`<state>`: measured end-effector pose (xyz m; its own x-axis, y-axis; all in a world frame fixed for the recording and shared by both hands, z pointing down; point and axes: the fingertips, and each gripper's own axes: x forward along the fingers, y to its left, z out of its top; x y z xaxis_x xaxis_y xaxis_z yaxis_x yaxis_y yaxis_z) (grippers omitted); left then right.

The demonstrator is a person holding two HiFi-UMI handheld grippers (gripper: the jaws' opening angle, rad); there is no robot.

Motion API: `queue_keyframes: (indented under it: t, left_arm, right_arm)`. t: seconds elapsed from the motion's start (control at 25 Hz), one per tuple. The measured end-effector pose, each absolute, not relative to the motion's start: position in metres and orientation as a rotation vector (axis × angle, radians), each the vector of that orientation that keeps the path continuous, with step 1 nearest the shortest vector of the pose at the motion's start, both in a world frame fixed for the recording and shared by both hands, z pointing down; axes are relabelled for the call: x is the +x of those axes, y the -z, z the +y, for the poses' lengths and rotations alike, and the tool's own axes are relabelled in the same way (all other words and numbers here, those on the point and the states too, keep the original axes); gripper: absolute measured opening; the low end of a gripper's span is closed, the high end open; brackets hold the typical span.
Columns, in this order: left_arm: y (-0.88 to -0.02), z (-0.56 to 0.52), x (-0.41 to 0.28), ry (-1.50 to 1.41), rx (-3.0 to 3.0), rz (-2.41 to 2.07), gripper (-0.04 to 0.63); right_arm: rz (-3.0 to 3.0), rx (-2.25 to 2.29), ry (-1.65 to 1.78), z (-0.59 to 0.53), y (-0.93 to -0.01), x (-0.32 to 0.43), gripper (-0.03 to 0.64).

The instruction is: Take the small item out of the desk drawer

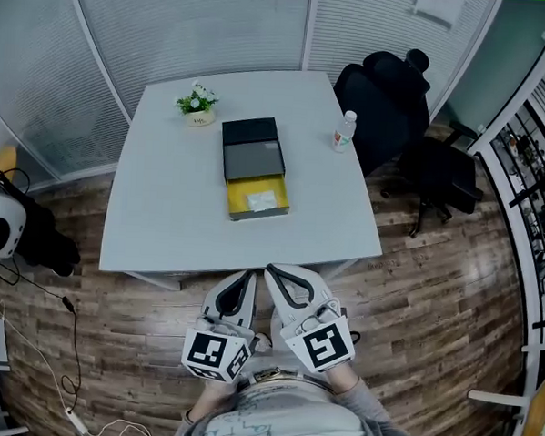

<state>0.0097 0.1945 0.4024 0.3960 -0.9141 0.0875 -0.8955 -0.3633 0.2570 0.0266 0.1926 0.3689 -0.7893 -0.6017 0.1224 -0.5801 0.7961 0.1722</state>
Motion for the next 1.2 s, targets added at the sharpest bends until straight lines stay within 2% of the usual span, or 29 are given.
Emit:
queue_keyframes:
  t: [0.52, 1.2]
  left_arm:
    - [-0.371, 0.055, -0.003, 0.127, 2.421, -1.656, -0.003]
    - [-0.384, -0.029, 0.008, 0.072, 2.374, -1.699, -0.003]
  right_arm:
    - [-2.847, 0.886, 0.236, 0.057, -0.350, 0.015, 0.003]
    - [-2.872, 0.768, 0.208, -0.030, -0.362, 0.023, 0.003]
